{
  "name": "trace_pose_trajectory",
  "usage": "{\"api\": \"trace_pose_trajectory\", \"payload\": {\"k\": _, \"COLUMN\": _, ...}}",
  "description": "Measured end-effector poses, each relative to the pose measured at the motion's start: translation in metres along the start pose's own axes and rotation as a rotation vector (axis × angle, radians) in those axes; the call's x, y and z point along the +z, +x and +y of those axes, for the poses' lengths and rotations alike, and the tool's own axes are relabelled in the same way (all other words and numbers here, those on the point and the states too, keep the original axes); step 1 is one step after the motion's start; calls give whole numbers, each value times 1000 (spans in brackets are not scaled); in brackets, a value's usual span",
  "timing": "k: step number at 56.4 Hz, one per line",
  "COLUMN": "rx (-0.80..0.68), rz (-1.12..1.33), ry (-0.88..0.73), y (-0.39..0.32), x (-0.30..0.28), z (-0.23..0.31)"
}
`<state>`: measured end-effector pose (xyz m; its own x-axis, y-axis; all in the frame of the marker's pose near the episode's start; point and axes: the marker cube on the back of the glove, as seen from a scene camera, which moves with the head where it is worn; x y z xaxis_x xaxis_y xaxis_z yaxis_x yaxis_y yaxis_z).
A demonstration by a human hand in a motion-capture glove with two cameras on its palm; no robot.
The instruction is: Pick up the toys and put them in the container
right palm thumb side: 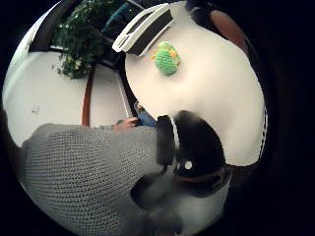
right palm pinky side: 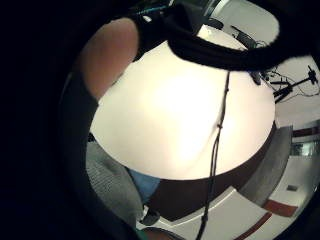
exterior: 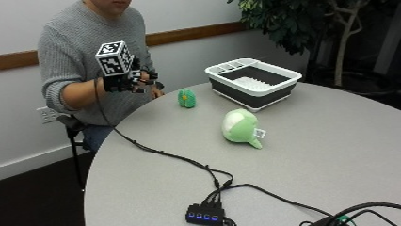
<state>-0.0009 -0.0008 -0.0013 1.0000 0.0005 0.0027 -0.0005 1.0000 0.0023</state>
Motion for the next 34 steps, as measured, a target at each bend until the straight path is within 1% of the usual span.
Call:
{"api": "trace_pose_trajectory", "payload": {"k": 17, "rx": 8, "rz": 11, "ry": -11, "y": -1, "x": -3, "z": -2}}
{"api": "trace_pose_trajectory", "payload": {"k": 24, "rx": -19, "rz": 15, "ry": -32, "y": -7, "x": -1, "z": -10}}
{"api": "trace_pose_trajectory", "payload": {"k": 29, "rx": -70, "rz": 25, "ry": -46, "y": -19, "x": 0, "z": -29}}
{"api": "trace_pose_trajectory", "payload": {"k": 34, "rx": -141, "rz": 28, "ry": -105, "y": -42, "x": -1, "z": -73}}
